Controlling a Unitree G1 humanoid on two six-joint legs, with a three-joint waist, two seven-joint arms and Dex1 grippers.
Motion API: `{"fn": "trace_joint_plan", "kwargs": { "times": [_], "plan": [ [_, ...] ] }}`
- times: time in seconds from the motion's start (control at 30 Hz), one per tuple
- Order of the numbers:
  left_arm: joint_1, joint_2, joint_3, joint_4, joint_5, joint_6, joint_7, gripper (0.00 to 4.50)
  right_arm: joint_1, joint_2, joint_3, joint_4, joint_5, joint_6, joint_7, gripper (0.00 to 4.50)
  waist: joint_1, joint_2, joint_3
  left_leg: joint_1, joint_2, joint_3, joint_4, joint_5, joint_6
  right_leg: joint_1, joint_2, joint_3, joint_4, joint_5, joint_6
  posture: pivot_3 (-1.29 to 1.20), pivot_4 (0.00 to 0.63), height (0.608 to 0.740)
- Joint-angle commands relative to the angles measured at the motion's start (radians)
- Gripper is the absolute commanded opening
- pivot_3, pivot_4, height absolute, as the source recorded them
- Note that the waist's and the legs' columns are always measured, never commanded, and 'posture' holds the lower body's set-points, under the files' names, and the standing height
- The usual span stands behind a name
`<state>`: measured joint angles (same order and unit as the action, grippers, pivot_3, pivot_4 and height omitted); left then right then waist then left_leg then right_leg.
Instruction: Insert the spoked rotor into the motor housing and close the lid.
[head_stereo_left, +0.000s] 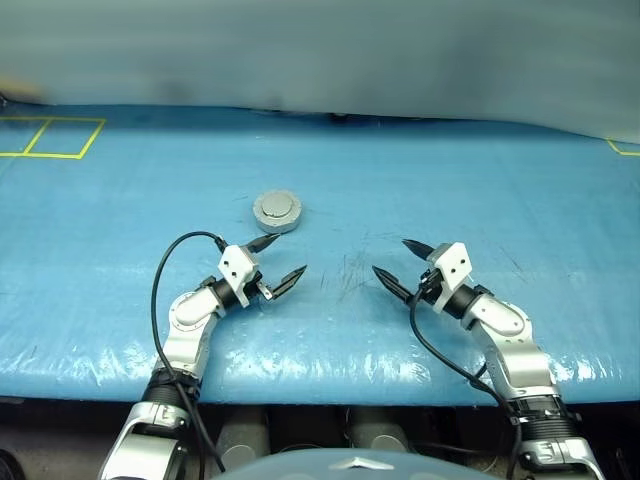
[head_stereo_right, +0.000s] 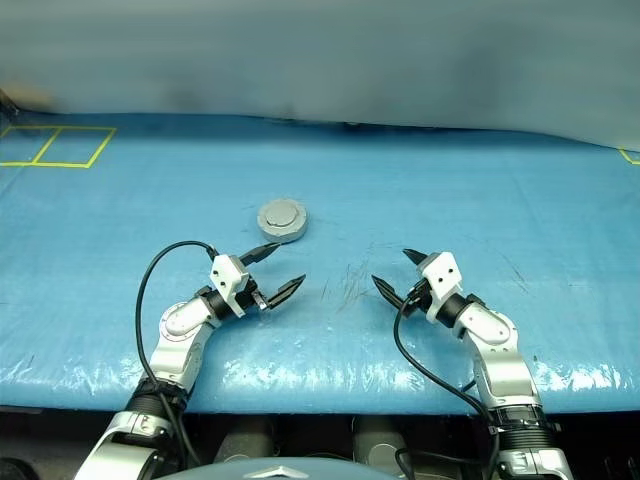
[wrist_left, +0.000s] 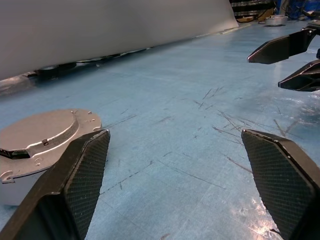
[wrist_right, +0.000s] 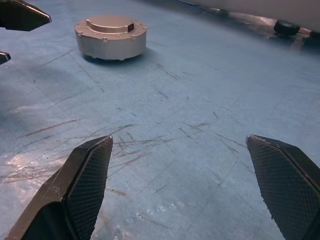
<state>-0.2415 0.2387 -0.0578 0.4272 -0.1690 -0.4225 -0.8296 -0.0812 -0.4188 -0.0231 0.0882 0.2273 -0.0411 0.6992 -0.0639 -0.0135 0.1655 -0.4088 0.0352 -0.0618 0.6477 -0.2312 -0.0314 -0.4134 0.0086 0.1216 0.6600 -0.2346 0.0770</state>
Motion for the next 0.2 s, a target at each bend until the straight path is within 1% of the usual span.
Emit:
{"fn": "trace_joint_plan", "kwargs": {
  "times": [0.03,0.2],
  "plan": [
    [-0.010,0.003,-0.006,-0.015,0.003,-0.025,0.006,4.50,-0.011,0.008,-0.003,-0.005,0.005,-0.025,0.004,4.47,0.000,0.000,0.000,0.000,0.000,0.000,0.000,0.000,0.000,0.000,0.000,0.000,0.000,0.000,0.000,0.00,0.150,0.740],
    [-0.009,0.002,-0.004,-0.011,0.006,-0.031,0.012,4.50,-0.020,0.012,0.002,0.007,0.001,-0.033,0.004,4.47,0.000,0.000,0.000,0.000,0.000,0.000,0.000,0.000,0.000,0.000,0.000,0.000,0.000,0.000,0.000,0.00,0.150,0.740]
  ]
}}
